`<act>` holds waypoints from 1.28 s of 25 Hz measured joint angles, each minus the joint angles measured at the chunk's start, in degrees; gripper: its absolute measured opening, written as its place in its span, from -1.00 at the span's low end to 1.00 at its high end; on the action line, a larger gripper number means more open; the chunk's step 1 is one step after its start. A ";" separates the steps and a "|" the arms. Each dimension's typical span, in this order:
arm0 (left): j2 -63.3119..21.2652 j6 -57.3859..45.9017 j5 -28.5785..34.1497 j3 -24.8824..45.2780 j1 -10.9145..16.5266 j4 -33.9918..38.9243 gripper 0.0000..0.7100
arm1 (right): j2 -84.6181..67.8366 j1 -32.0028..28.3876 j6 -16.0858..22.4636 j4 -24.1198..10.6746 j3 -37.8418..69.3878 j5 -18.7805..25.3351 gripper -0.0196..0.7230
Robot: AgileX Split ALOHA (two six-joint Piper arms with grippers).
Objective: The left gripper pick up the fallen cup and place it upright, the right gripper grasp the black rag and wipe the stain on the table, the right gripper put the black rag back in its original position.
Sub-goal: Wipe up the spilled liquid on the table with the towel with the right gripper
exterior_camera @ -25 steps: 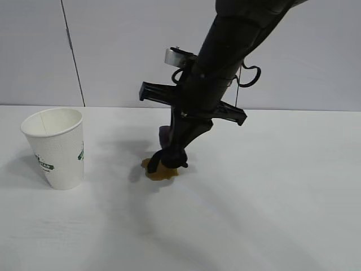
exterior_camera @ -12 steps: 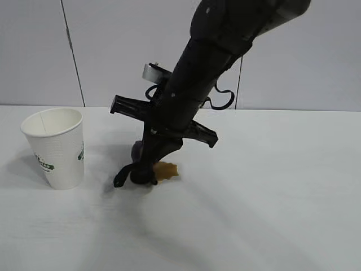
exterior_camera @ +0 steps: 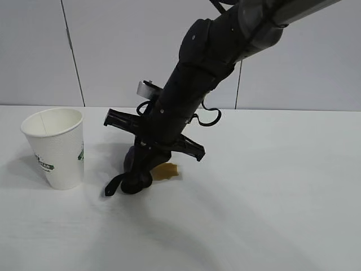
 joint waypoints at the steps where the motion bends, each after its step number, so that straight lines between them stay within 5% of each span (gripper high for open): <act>1: 0.00 0.00 0.00 0.00 0.00 0.00 0.95 | 0.02 0.00 0.00 -0.19 -0.35 0.54 -0.77; 12: 0.00 0.00 0.00 0.00 0.00 0.00 0.95 | 0.17 0.00 3.82 -14.72 -3.27 10.10 -0.77; 25: 0.00 0.00 0.00 0.00 0.00 0.00 0.95 | -0.25 -0.09 7.16 -25.38 -3.72 17.45 -0.77; 32: 0.00 0.00 0.00 0.00 0.00 0.00 0.95 | -0.27 -1.19 8.80 -26.26 -4.92 18.81 -0.77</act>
